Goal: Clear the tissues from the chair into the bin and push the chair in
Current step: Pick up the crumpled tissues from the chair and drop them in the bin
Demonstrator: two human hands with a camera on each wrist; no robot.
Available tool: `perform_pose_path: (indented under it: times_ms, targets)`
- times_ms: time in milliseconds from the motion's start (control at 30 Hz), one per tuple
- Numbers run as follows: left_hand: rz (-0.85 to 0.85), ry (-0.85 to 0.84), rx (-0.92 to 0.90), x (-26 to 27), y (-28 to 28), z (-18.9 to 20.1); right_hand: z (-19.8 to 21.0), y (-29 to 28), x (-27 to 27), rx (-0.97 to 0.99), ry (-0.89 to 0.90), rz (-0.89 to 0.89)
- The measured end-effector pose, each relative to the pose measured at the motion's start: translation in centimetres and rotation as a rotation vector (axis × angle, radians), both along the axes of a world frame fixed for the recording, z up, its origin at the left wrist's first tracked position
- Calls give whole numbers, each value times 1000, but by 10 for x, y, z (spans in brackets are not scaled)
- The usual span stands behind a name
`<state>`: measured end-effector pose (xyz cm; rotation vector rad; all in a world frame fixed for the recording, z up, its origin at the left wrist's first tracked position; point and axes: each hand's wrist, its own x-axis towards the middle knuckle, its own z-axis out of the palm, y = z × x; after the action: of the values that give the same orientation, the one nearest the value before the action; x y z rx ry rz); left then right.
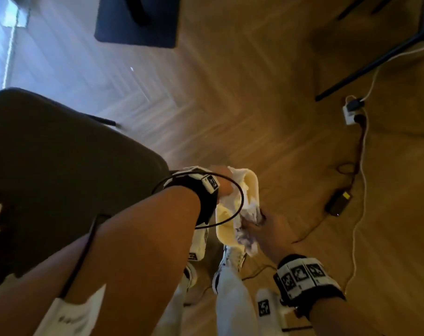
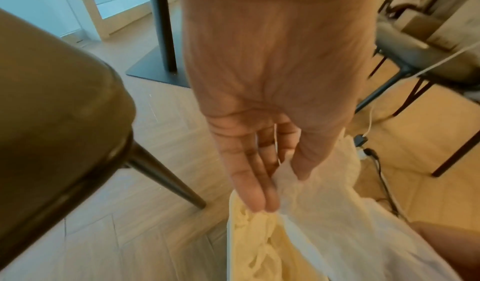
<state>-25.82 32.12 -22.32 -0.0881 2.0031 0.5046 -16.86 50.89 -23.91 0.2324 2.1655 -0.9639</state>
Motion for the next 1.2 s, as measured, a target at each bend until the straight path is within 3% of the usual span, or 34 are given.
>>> perform_pose_path:
  times_ms: [100, 233, 367, 467, 633, 833, 933, 1100, 1200]
  targets:
    - [-43, 22, -62, -4, 27, -29, -33, 2, 3, -40, -53, -106]
    - [183, -70, -77, 16, 57, -71, -69, 8, 4, -47, -151, -218]
    - [371, -161, -29, 40, 66, -108, -89, 19, 4, -43, -221, -153]
    - [331, -167, -31, 44, 66, -108, -86, 25, -1, -54, -222, -139]
    - [291, -136, 20, 22, 41, -59, -47, 2, -18, -94, -155, -124]
    - [445, 85, 156, -17, -27, 59, 48, -80, -72, -127, 36, 211]
    - [604, 198, 190, -14, -76, 112, 83, -125, -94, -176, 117, 354]
    - [740, 359, 81, 56, -205, 159, 116, -225, -89, -245, 141, 614]
    - [763, 394, -260, 132, -281, 147, 122, -273, -68, -232, 129, 785]
